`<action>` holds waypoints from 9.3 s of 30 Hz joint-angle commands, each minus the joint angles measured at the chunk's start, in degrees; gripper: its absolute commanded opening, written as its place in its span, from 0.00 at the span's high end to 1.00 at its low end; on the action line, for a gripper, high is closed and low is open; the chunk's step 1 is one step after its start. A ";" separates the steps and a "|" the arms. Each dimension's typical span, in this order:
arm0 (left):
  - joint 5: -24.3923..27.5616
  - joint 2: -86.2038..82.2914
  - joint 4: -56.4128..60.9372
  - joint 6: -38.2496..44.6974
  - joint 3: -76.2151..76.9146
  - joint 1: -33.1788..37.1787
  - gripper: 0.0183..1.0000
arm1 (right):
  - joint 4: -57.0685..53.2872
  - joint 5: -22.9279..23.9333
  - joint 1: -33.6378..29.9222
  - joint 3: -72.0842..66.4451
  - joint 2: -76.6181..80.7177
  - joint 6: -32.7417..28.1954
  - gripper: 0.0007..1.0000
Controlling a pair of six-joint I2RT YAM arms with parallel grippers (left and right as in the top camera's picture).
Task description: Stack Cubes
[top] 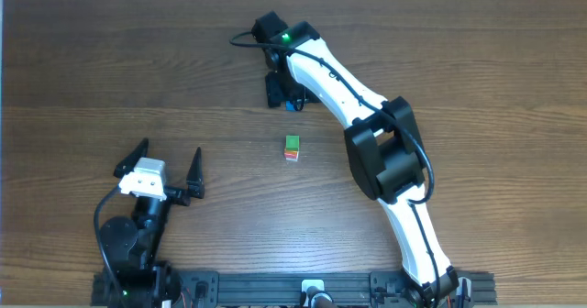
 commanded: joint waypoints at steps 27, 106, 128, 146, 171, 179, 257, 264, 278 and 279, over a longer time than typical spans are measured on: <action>-0.22 -0.24 -0.11 0.66 -0.31 0.20 0.00 | -5.75 -0.17 -0.09 6.97 1.46 1.16 0.99; -0.22 -0.24 -0.11 0.66 -0.31 0.20 0.00 | -12.00 -7.72 8.35 -14.08 -19.80 9.11 0.99; -0.24 -0.24 -0.11 0.66 -0.31 0.20 0.00 | -12.02 -7.06 8.33 -14.12 -19.50 9.14 0.99; -0.22 -0.24 -0.11 0.66 -0.31 0.20 0.00 | -11.87 -7.08 8.28 -14.12 -18.62 9.09 0.92; -0.22 -0.24 -0.11 0.66 -0.31 0.20 0.00 | -12.07 -7.08 7.74 -14.01 -18.62 8.61 0.33; -0.22 -0.24 -0.11 0.66 -0.31 0.20 0.00 | -8.41 -7.06 2.54 -8.94 -18.62 2.67 0.01; -0.22 -0.24 -0.11 0.66 -0.31 0.20 0.00 | 69.75 -8.11 -37.13 -112.43 -132.80 -27.58 0.01; -0.24 -0.24 -0.11 0.63 -0.31 0.20 0.00 | 68.98 -7.98 -36.94 -115.82 -133.90 -27.58 0.01; -0.24 -0.24 -0.11 0.66 -0.31 0.20 0.00 | 62.53 -7.08 -33.44 -115.80 -135.80 -27.58 0.01; -0.22 -0.24 -0.11 0.66 -0.31 0.20 0.00 | 62.55 -7.08 -32.79 -115.80 -135.80 -27.58 0.01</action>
